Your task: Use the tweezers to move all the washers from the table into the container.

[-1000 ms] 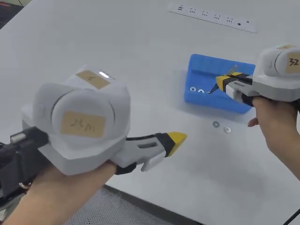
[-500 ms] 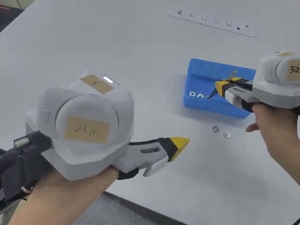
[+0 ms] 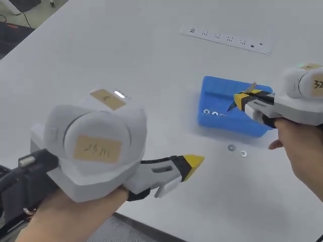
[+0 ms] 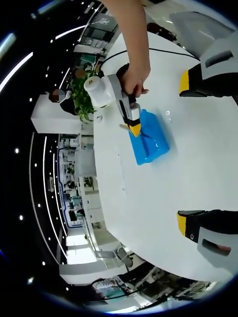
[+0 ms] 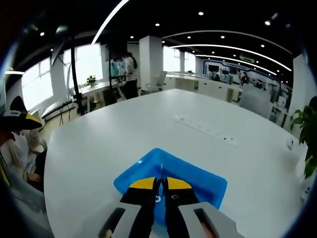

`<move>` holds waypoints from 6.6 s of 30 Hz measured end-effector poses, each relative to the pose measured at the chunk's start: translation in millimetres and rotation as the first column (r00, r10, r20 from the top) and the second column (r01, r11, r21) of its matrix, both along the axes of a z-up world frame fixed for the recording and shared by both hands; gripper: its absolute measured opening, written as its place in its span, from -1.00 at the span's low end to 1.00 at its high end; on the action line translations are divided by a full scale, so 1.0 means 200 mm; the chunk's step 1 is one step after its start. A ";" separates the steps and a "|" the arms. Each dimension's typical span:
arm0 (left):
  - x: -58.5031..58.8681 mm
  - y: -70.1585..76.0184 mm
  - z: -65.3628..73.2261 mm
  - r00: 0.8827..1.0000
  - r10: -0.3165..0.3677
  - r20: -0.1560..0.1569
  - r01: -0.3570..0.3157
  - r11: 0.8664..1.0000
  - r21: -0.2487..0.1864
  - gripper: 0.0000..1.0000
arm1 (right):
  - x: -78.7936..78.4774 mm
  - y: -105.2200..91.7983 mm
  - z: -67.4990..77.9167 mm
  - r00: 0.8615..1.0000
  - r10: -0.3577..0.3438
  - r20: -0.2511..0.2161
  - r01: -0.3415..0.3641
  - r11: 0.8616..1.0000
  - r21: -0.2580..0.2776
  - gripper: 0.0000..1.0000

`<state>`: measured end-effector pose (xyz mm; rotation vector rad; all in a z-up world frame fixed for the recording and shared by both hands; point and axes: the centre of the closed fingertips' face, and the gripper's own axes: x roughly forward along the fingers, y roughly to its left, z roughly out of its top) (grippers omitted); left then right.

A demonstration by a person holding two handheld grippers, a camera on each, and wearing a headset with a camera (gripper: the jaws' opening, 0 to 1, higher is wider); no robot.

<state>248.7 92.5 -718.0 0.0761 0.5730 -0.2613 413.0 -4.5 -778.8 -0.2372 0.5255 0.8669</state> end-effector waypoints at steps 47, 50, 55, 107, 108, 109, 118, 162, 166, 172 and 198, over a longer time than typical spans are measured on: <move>-0.05 -0.06 0.13 0.998 -0.026 0.060 0.024 0.999 0.034 0.93 | -0.28 -0.17 -0.21 0.993 -0.064 -0.104 0.060 0.997 -0.040 -0.94; -0.05 -0.05 0.13 0.998 -0.024 0.059 0.022 0.999 0.032 0.92 | -0.28 -0.17 -0.21 0.992 -0.064 -0.105 0.060 0.998 -0.035 -0.94; -0.06 -0.05 0.12 0.998 -0.026 0.052 0.024 0.999 0.037 0.92 | -0.29 -0.16 -0.21 0.996 -0.043 -0.076 0.038 0.998 -0.057 -0.95; -0.06 -0.10 0.17 0.996 -0.067 0.062 0.062 0.995 0.077 0.90 | -0.07 -0.17 0.18 0.994 -0.112 -0.007 0.112 0.991 0.078 -0.98; -0.06 -0.10 0.16 0.996 -0.064 0.058 0.059 0.995 0.077 0.90 | -0.06 -0.17 0.17 0.994 -0.113 -0.009 0.113 0.991 0.072 -0.98; -0.06 -0.09 0.16 0.996 -0.062 0.056 0.058 0.995 0.077 0.90 | -0.05 -0.17 0.15 0.993 -0.114 -0.014 0.115 0.991 0.065 -0.98; -0.04 -0.07 0.12 0.998 -0.047 0.036 0.045 0.997 0.070 0.90 | 0.01 -0.14 0.01 0.990 -0.125 -0.065 0.128 0.991 0.035 -0.97; 0.05 -0.08 0.05 0.999 -0.047 0.009 0.047 0.998 0.028 0.89 | 0.10 -0.09 -0.17 0.983 -0.127 -0.134 0.129 0.992 0.009 -0.95; 0.03 -0.08 0.08 0.999 -0.045 0.024 0.044 0.999 0.033 0.89 | 0.08 -0.11 -0.12 0.984 -0.132 -0.121 0.137 0.990 0.035 -0.95; 0.00 -0.10 0.11 0.998 -0.053 0.039 0.051 0.998 0.038 0.89 | 0.05 -0.17 -0.03 0.984 -0.146 -0.102 0.154 0.985 0.075 -0.95; -0.08 -0.13 0.11 0.997 -0.069 0.039 0.067 0.996 0.055 0.90 | -0.25 -0.33 0.04 0.982 -0.127 -0.141 0.149 0.976 0.157 -0.95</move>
